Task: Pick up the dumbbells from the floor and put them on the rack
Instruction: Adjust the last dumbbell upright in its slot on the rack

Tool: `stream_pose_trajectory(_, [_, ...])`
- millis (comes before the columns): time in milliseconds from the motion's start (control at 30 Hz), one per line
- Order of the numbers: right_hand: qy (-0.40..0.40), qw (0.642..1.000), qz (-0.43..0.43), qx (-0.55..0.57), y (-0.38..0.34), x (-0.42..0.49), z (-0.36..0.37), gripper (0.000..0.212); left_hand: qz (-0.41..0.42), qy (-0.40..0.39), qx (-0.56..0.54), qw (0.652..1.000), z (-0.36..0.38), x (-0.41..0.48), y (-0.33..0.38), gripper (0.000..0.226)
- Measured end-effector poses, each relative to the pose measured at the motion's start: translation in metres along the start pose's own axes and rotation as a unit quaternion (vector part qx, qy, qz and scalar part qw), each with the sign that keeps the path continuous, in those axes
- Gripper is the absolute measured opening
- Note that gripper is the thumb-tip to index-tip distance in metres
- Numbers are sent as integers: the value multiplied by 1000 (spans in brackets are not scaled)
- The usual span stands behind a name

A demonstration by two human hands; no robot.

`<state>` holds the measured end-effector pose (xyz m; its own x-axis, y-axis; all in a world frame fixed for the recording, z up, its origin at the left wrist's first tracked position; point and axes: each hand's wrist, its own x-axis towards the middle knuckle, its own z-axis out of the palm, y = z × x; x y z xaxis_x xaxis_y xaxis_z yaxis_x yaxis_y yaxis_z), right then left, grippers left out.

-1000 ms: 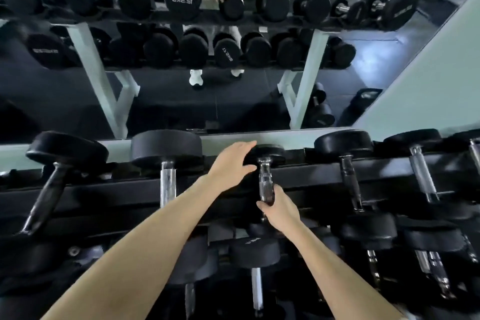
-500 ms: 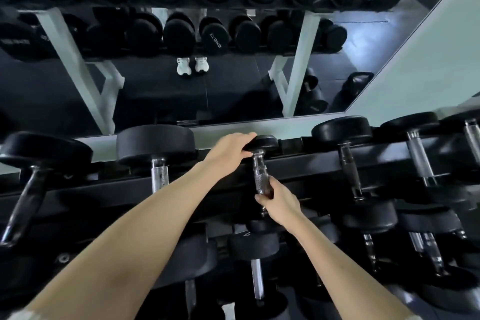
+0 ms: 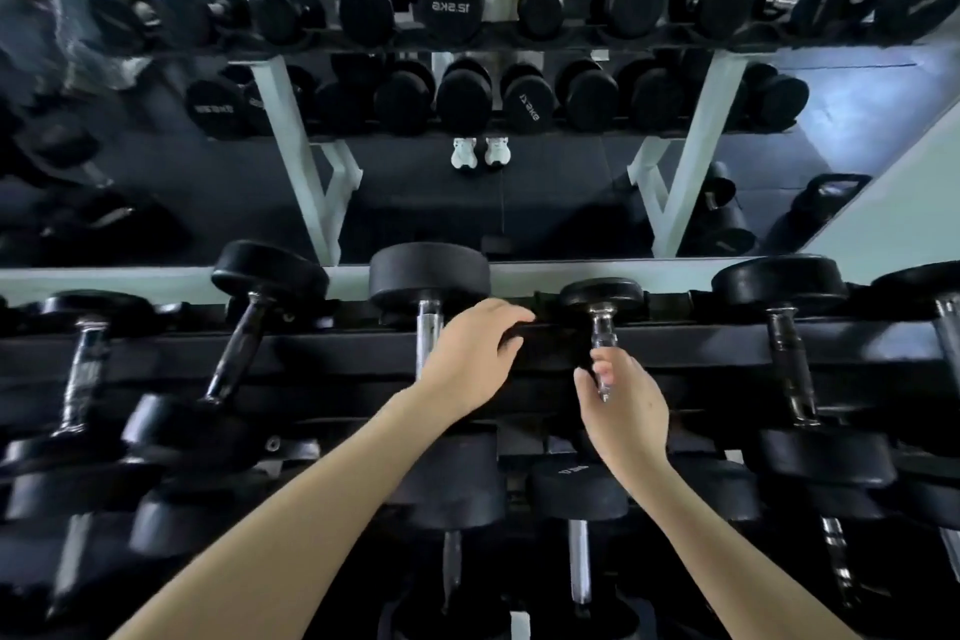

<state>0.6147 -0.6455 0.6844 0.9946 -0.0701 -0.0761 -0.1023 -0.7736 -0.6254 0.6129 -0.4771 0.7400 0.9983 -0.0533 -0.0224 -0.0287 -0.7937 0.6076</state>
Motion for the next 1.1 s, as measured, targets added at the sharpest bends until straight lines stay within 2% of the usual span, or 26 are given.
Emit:
stream_pose_trajectory(133, [-57,992,-82,71,-52,-38,19,24,-86,47,25,995,-43,-56,-46,28])
stream_pose_trajectory(267, [-183,967,-148,97,-112,-64,48,23,-172,127,55,975,-89,-103,-100,25])
stream_pose_trajectory(433, [-315,935,-138,84,-181,-84,99,27,-262,183,48,946,-142,-141,-161,26])
stream_pose_trajectory(567, [-354,927,-80,99,-222,-90,156,31,-292,216,18,931,-176,-152,-208,36])
stream_pose_trajectory(667, [-318,942,-11,103,-243,-89,198,43,-266,204,-3,942,-196,-149,-244,38])
stream_pose_trajectory(767, [-264,958,65,86,-257,-82,220,39,-214,143,6,966,-211,-133,-281,41])
stream_pose_trajectory(933, [-299,918,176,193,-278,-76,242,30,-100,33,25,994,-218,-86,-314,55])
stream_pose_trajectory(1100, [-324,912,173,183,-283,-74,250,32,-26,-53,-9,998,-206,-30,-320,86])
